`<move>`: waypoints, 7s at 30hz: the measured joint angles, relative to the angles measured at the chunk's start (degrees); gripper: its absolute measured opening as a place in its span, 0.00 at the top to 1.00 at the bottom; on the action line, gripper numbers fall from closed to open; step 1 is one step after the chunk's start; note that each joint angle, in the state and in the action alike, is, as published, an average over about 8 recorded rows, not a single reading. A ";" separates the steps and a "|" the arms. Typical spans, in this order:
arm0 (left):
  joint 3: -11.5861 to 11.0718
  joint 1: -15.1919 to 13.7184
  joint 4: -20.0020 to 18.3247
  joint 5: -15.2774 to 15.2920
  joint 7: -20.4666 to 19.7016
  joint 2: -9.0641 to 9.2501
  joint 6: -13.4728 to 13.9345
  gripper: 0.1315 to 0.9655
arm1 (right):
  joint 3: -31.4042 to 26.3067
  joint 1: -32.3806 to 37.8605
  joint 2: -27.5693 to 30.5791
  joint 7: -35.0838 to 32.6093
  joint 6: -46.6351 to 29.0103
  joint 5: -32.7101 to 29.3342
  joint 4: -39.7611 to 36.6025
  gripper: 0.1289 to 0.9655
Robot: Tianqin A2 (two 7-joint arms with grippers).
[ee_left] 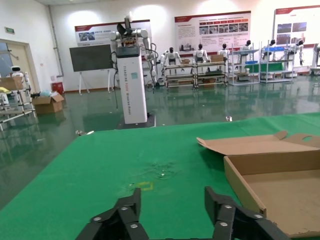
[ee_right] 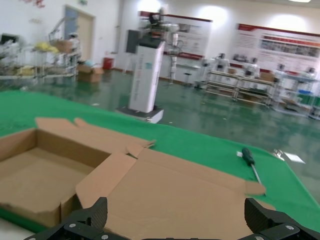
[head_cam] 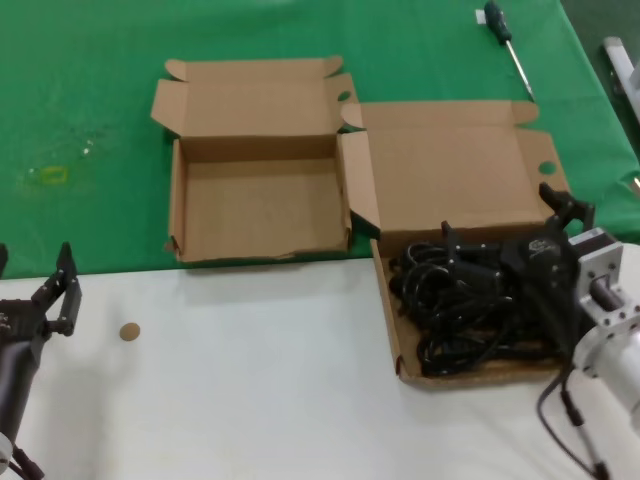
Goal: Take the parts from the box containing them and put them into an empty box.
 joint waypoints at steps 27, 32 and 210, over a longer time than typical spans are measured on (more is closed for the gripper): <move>0.00 0.00 0.00 0.00 0.00 0.00 0.00 0.93 | -5.06 20.44 26.64 -14.53 -44.31 -4.32 -8.99 0.00; 0.00 0.00 0.00 0.00 0.00 0.00 0.00 0.97 | -6.91 25.65 28.02 -19.98 -53.52 -6.88 -11.60 0.00; 0.00 0.00 0.00 0.01 -0.02 0.00 0.00 0.98 | -19.20 61.12 -18.31 -25.67 -46.73 -27.79 -52.87 0.15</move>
